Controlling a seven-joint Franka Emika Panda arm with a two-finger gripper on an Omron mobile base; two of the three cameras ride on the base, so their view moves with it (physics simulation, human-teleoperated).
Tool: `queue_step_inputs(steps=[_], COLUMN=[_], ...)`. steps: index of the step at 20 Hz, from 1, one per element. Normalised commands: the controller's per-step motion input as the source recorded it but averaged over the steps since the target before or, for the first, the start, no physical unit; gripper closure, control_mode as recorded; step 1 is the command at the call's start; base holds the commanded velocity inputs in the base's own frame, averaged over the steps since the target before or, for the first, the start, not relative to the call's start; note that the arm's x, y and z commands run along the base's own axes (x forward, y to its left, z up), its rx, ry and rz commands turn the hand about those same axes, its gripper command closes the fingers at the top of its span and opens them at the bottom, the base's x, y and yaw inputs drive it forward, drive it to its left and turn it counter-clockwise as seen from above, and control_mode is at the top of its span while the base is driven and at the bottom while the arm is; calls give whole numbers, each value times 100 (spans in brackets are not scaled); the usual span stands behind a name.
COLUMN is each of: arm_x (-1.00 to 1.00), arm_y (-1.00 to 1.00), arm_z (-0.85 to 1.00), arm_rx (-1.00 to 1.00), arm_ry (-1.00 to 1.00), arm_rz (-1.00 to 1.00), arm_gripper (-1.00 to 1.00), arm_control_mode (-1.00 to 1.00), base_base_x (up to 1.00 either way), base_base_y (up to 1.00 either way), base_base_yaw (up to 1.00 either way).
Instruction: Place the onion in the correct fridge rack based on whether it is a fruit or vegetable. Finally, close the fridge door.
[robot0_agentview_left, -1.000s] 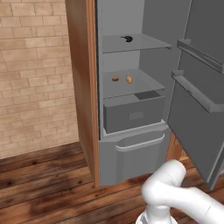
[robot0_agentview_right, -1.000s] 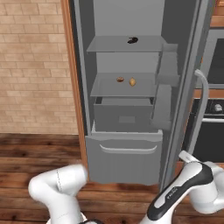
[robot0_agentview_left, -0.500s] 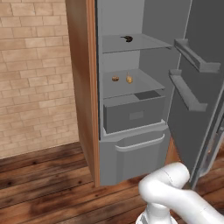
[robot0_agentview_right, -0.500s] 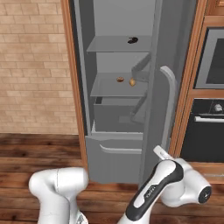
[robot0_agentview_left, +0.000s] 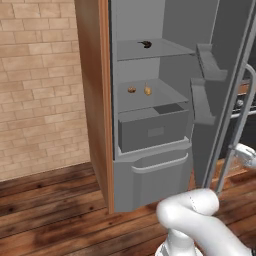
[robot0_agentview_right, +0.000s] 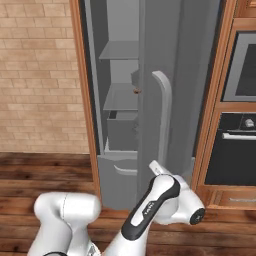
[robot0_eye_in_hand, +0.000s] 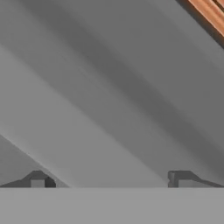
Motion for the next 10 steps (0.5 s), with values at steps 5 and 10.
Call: queue_step_inputs(steps=[5, 10], arm_x=[68, 93], arm_y=[100, 100], arm_z=[3, 13], arm_rx=[5, 0], arm_ry=[-16, -15], arm_rz=[1, 0], arm_gripper=[-100, -100], arm_control_mode=[-100, -100], base_base_x=[0, 0], base_base_y=[0, 0], base_base_yaw=[0, 0])
